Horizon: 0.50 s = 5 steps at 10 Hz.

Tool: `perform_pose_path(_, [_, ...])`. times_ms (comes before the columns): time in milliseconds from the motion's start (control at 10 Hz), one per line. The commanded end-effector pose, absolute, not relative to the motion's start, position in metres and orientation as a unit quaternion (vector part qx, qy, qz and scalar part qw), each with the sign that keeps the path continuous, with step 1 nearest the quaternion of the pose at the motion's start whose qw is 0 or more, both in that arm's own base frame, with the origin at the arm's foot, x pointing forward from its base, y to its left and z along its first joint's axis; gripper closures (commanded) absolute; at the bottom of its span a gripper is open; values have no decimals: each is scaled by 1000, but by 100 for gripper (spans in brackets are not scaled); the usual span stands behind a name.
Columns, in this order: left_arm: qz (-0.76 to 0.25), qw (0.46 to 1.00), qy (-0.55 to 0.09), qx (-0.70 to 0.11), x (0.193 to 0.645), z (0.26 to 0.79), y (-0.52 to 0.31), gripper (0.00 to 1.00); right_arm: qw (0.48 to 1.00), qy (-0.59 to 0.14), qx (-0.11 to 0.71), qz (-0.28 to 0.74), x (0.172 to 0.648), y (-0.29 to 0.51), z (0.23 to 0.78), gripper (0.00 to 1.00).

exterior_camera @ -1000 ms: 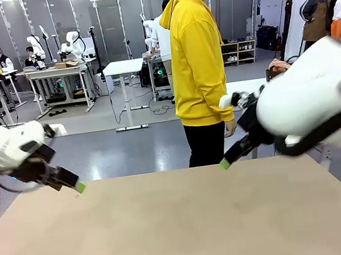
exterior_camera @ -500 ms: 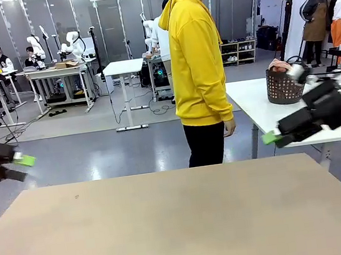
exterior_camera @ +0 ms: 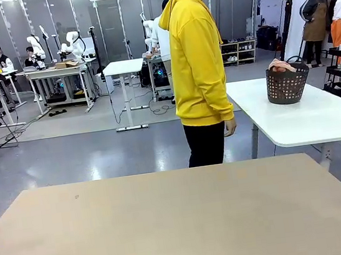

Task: Fold the towel.
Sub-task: Grab the top end of the 100 cm Hotel Towel extended by the human.

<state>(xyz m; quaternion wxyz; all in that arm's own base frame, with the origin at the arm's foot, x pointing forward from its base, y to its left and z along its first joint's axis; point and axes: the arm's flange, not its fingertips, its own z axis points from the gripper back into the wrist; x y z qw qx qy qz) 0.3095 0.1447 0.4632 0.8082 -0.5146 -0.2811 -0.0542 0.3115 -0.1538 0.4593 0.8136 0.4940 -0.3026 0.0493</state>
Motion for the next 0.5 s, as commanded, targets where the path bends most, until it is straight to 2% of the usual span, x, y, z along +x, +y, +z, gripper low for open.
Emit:
perform_pose_path(0, [-27, 794, -304, -525, 295, 456, 168, 0, 794, -333, 508, 24, 288, -159, 439, 0])
perform_pose_path(400, [18, 777, -335, -532, 264, 449, 206, 0, 781, -333, 528, 9, 260, -188, 431, 0])
